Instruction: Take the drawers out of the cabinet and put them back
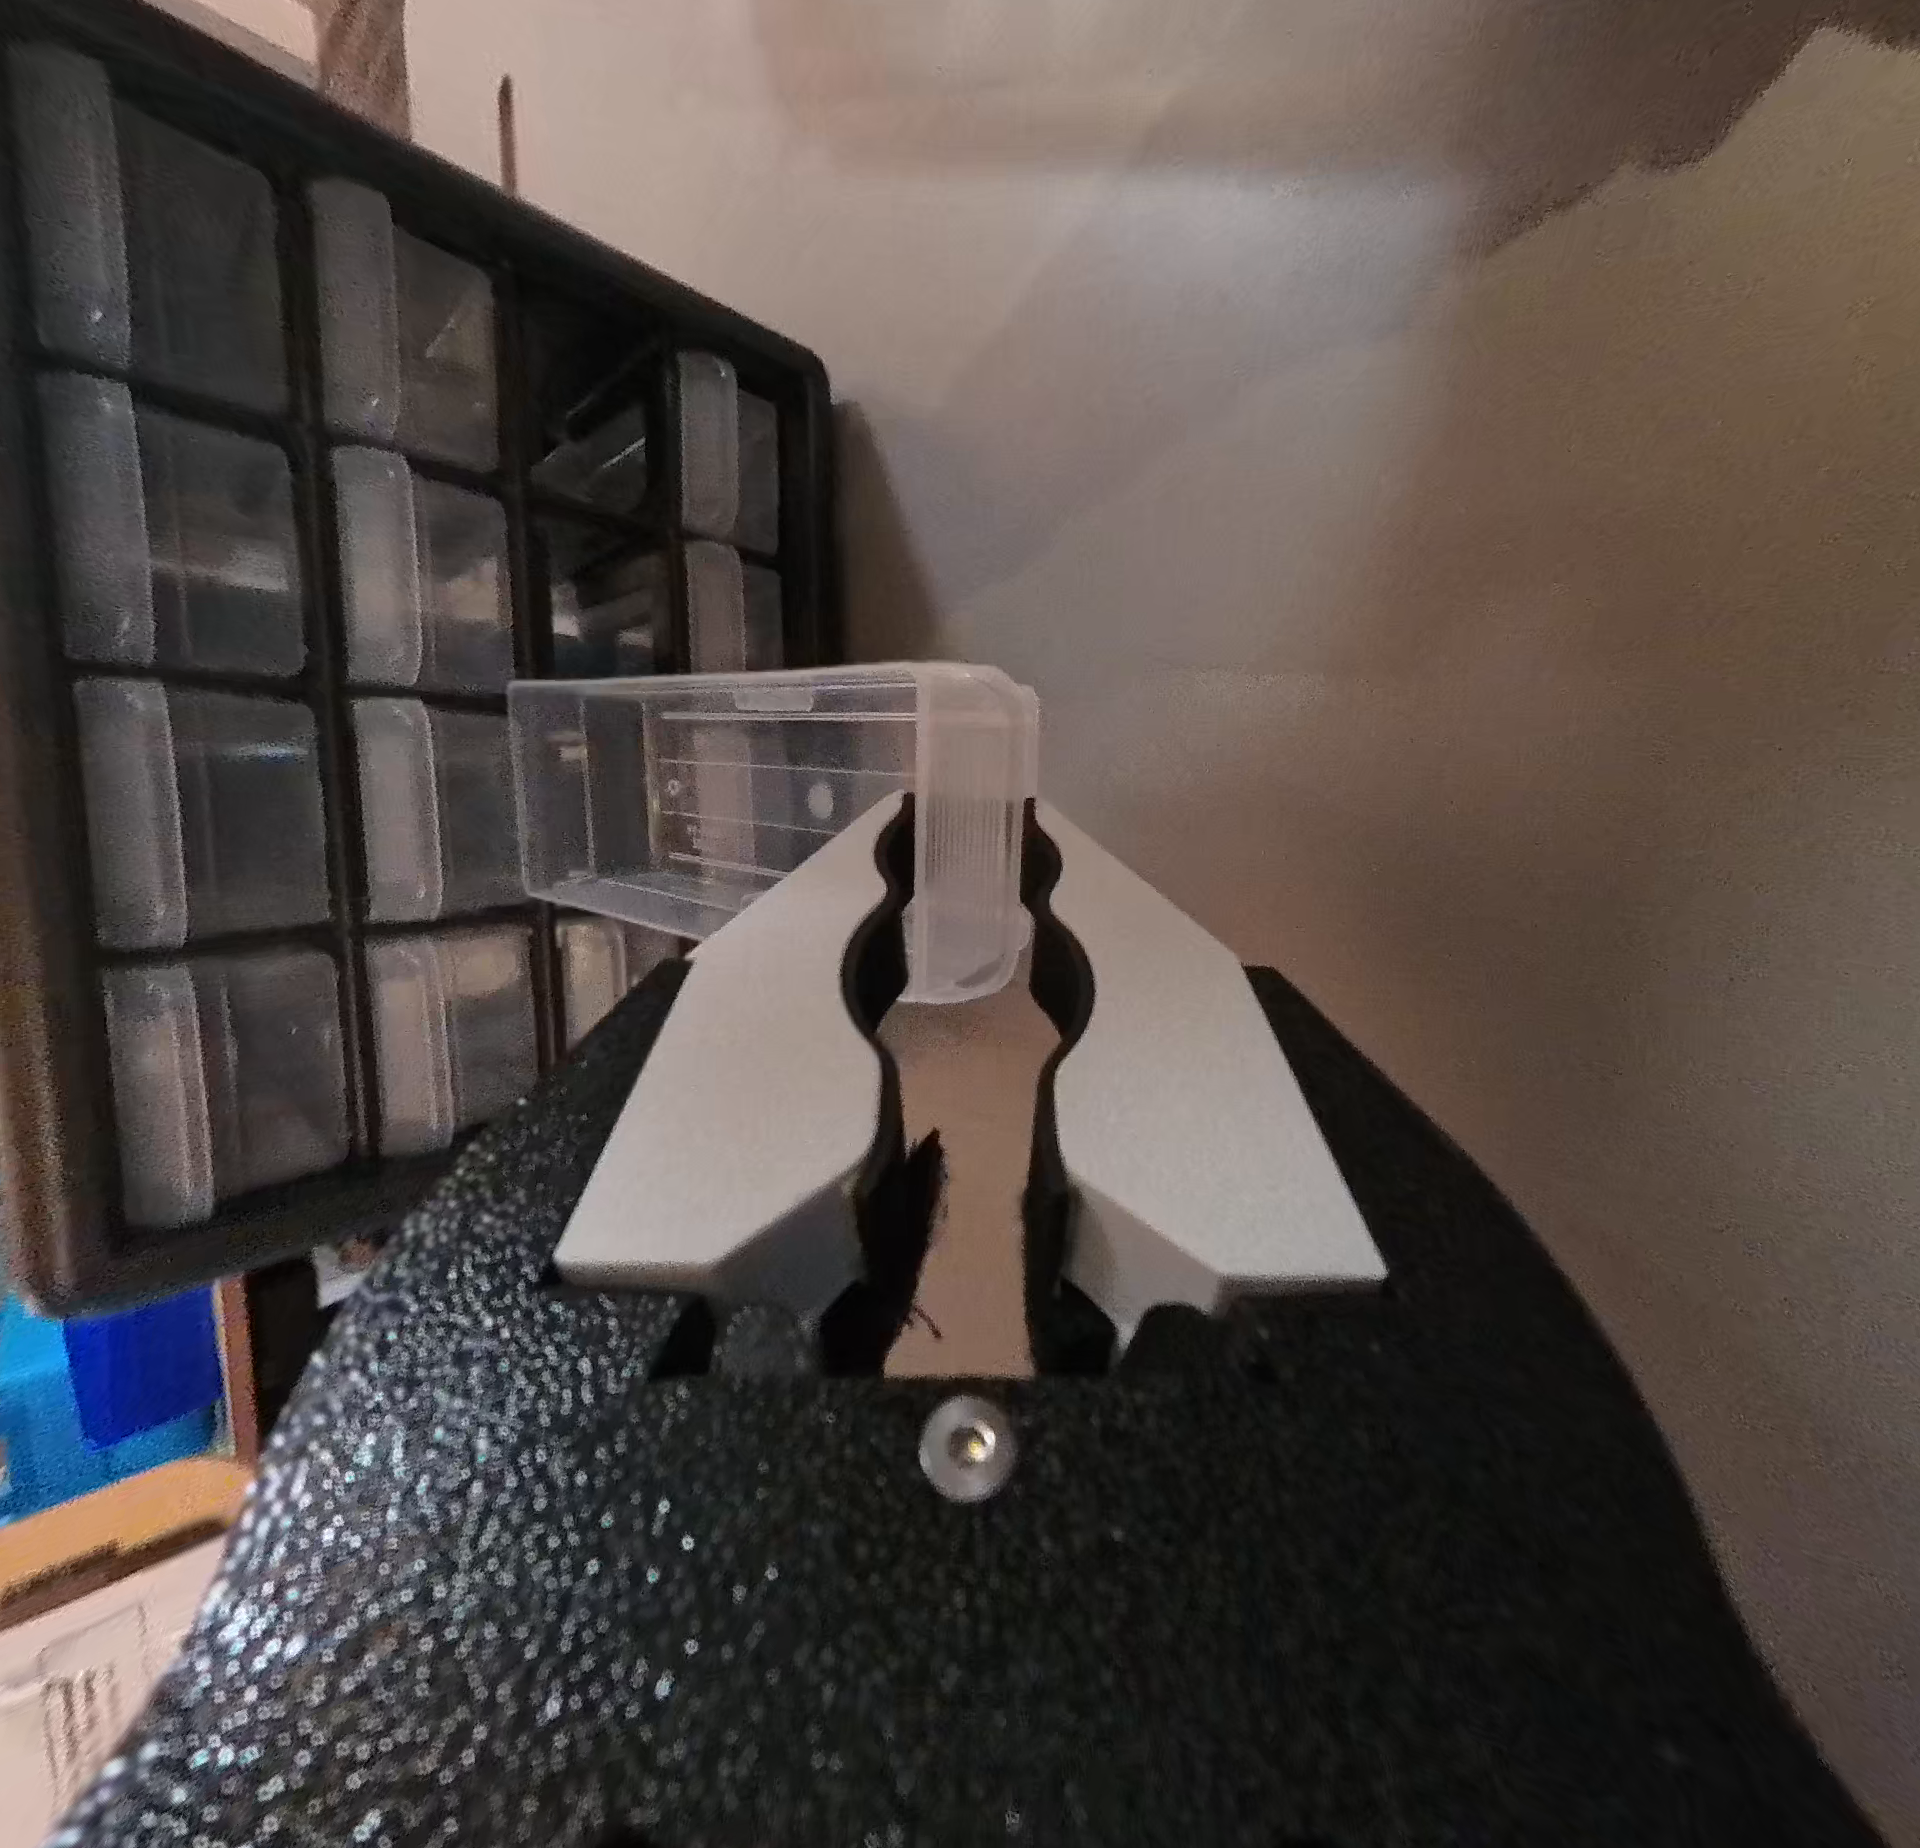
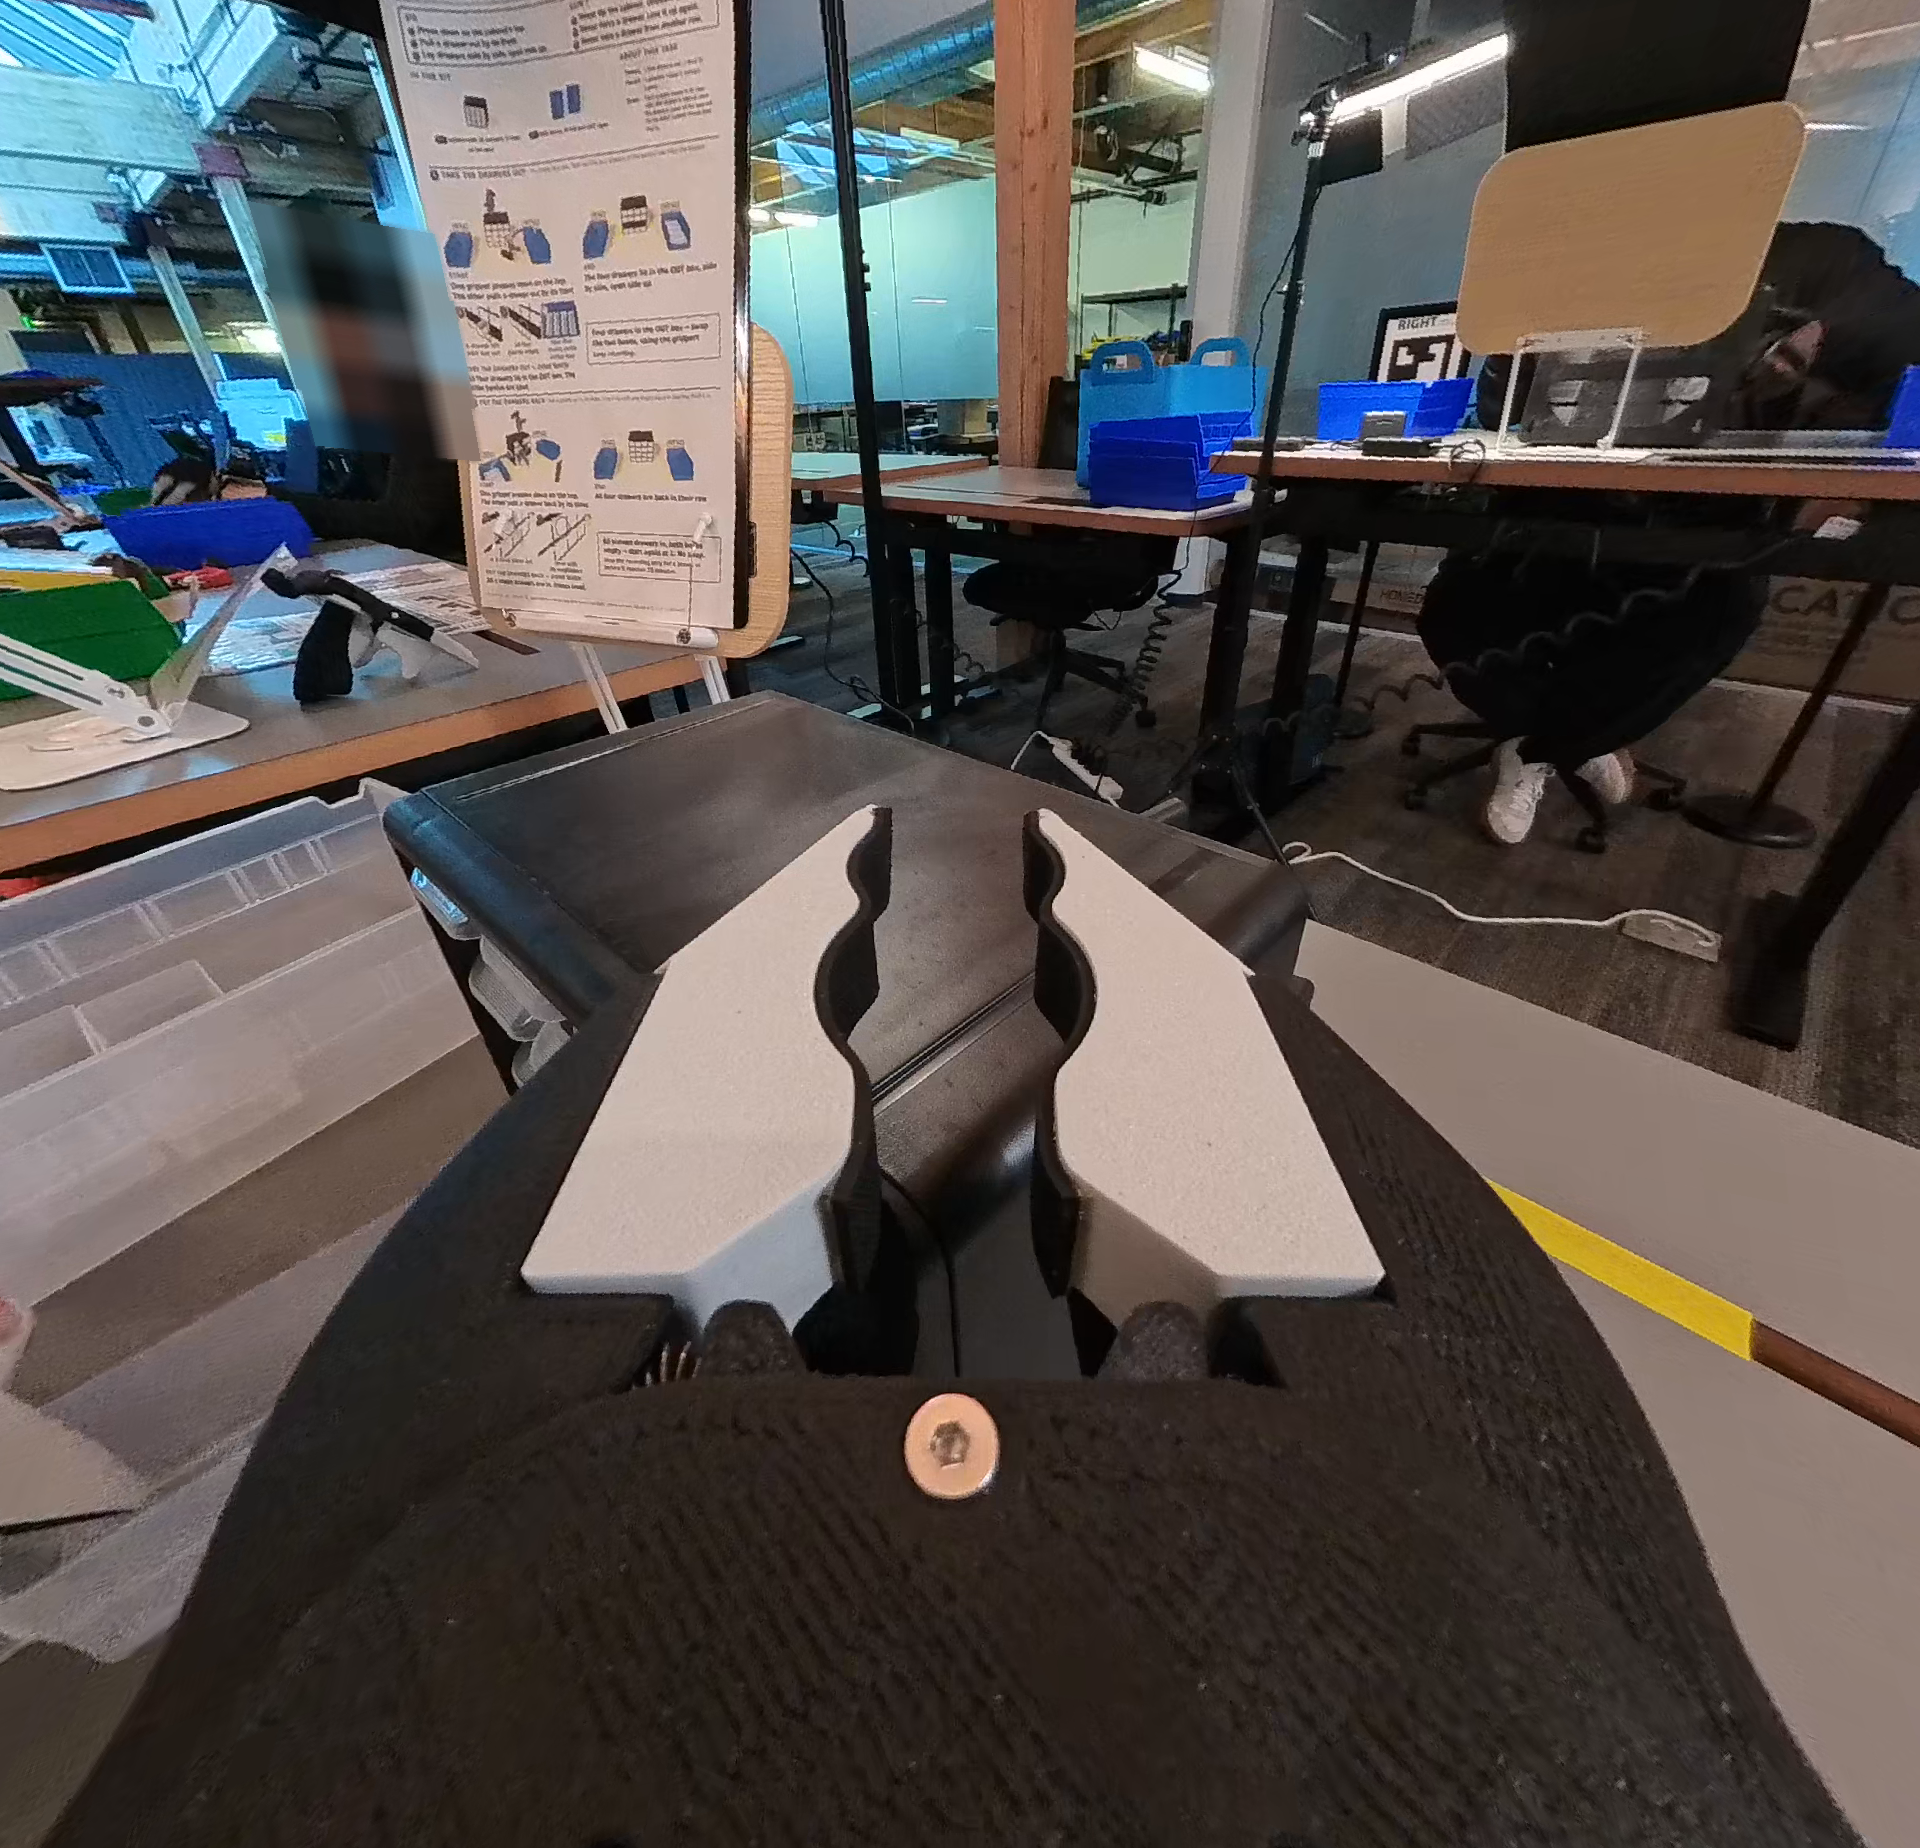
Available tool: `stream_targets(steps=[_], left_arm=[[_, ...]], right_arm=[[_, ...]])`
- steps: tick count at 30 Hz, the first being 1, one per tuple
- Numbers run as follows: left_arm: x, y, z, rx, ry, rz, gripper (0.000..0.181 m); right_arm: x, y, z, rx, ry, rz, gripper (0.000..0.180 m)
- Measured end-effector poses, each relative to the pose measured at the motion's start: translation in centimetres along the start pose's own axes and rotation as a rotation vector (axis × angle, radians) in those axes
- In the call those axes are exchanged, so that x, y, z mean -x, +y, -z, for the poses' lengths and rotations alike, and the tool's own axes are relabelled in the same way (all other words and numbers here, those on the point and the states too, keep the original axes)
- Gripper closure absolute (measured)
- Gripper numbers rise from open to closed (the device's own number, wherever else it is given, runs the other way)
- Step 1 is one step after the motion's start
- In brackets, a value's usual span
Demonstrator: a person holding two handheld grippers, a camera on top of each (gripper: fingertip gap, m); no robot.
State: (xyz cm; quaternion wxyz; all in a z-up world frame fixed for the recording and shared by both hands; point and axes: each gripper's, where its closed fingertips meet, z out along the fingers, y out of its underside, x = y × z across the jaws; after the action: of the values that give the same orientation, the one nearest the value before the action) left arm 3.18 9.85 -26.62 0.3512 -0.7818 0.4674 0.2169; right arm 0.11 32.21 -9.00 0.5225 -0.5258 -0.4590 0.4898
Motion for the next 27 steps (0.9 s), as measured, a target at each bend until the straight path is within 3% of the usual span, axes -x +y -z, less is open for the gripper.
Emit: stream_targets(steps=[5,27], left_arm=[[-0.5,0.0,-1.2,0.019,0.089,-0.002,0.164],[1.1,0.8,-1.2,0.116,0.107,0.046,0.164]], right_arm=[[0.0,0.0,0.0,-0.002,-0.004,-0.005,0.156],[0.0,0.0,0.0,-0.011,-0.018,-0.032,0.155]])
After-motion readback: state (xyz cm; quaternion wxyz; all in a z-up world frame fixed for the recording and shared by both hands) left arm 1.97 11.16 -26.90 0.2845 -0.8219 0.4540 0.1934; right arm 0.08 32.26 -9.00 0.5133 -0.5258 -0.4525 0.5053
